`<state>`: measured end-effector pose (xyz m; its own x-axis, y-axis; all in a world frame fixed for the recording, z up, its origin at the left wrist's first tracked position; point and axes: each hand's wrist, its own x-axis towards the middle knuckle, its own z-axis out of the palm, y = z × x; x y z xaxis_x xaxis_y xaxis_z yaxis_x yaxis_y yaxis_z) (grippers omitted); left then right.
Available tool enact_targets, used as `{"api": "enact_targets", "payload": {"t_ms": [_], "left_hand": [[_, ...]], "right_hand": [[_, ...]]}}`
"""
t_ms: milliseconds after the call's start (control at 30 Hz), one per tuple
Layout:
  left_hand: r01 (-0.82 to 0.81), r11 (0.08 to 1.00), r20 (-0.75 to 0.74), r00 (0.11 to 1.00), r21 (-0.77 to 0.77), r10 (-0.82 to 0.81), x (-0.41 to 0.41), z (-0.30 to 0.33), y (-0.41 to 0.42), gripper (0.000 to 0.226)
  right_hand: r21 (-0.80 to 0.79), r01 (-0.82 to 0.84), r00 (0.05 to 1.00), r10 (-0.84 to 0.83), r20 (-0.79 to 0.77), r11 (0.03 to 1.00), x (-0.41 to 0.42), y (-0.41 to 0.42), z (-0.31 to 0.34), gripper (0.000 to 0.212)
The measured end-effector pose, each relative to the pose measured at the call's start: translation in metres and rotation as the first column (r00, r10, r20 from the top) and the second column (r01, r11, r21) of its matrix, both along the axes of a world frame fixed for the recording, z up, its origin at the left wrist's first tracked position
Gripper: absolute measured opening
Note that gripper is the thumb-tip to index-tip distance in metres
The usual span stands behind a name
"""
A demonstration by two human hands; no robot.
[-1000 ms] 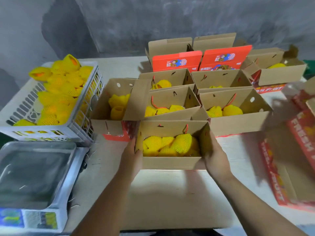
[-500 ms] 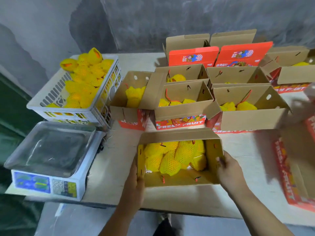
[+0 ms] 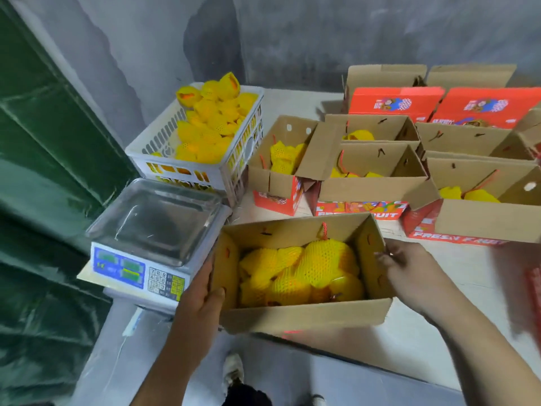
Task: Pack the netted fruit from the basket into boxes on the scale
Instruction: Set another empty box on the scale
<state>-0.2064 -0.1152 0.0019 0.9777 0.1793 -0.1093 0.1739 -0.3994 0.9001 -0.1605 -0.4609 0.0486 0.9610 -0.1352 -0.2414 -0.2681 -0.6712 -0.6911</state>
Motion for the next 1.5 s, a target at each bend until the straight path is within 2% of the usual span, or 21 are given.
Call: {"api": "enact_targets", "payload": {"t_ms": [100, 233, 333, 400, 500, 667, 800, 933, 1100, 1267, 1367, 1433, 1500], "left_hand": [[0.037, 0.999, 0.092, 0.995, -0.024, -0.034, 0.017, 0.023, 0.047, 0.061], [0.075, 0.997, 0.136, 0.988, -0.029, -0.071, 0.054, 0.046, 0.128, 0.062], [0.085, 0.996, 0.138, 0.987, 0.011, -0.086, 0.089, 0.054, 0.195, 0.067], [0.04, 0.999, 0.15, 0.988, 0.023, -0.043, 0.108, 0.059, 0.236, 0.066], [0.042, 0.993, 0.169, 0.984, 0.111, -0.06, 0.138, 0.066, 0.29, 0.062], [0.071, 0.979, 0.132, 0.987, 0.19, -0.097, 0.189, 0.062, 0.353, 0.051], [0.054, 0.998, 0.015, 0.998, 0.018, -0.054, 0.226, 0.044, 0.372, 0.049], [0.052, 0.996, -0.031, 0.998, 0.073, -0.05, 0.249, 0.032, 0.379, 0.056], [-0.028, 0.999, -0.025, 0.999, 0.031, 0.029, 0.266, 0.027, 0.376, 0.053], [-0.046, 0.997, 0.006, 0.999, 0.057, 0.046, 0.266, 0.022, 0.376, 0.048], [-0.109, 0.976, 0.078, 0.992, 0.189, 0.096, 0.255, 0.028, 0.379, 0.041], [-0.159, 0.95, 0.149, 0.981, 0.267, 0.123, 0.242, 0.035, 0.38, 0.047], [-0.141, 0.943, 0.241, 0.968, 0.301, 0.068, 0.23, 0.041, 0.377, 0.043]], "right_hand": [[0.022, -0.019, 0.998, 0.017, 0.064, 1.0, 0.017, 0.036, 0.027, 0.03], [0.074, 0.004, 0.994, -0.012, 0.112, 0.997, 0.041, 0.112, 0.046, 0.032], [0.096, 0.02, 0.992, -0.032, 0.124, 0.995, 0.064, 0.18, 0.049, 0.019], [0.135, 0.033, 0.993, -0.048, 0.112, 0.99, 0.077, 0.229, 0.049, 0.023], [0.181, 0.059, 0.991, -0.08, 0.111, 0.982, 0.098, 0.291, 0.042, 0.035], [0.158, 0.111, 0.986, -0.129, 0.109, 0.981, 0.124, 0.362, 0.024, 0.021], [0.085, 0.053, 0.988, -0.064, 0.138, 0.995, 0.142, 0.396, 0.022, 0.02], [0.081, 0.123, 0.988, -0.13, 0.089, 0.989, 0.159, 0.406, 0.021, 0.022], [-0.072, 0.142, 0.988, -0.137, 0.067, 0.987, 0.157, 0.422, 0.006, 0.029], [0.078, 0.19, 0.982, -0.191, 0.009, 0.979, 0.153, 0.418, -0.003, 0.043], [-0.04, 0.153, 0.973, -0.143, 0.181, 0.987, 0.148, 0.419, 0.002, 0.062], [-0.132, 0.086, 0.958, -0.046, 0.284, 0.987, 0.15, 0.419, 0.007, 0.059], [-0.158, -0.001, 0.946, 0.052, 0.32, 0.987, 0.151, 0.422, 0.012, 0.05]]}}
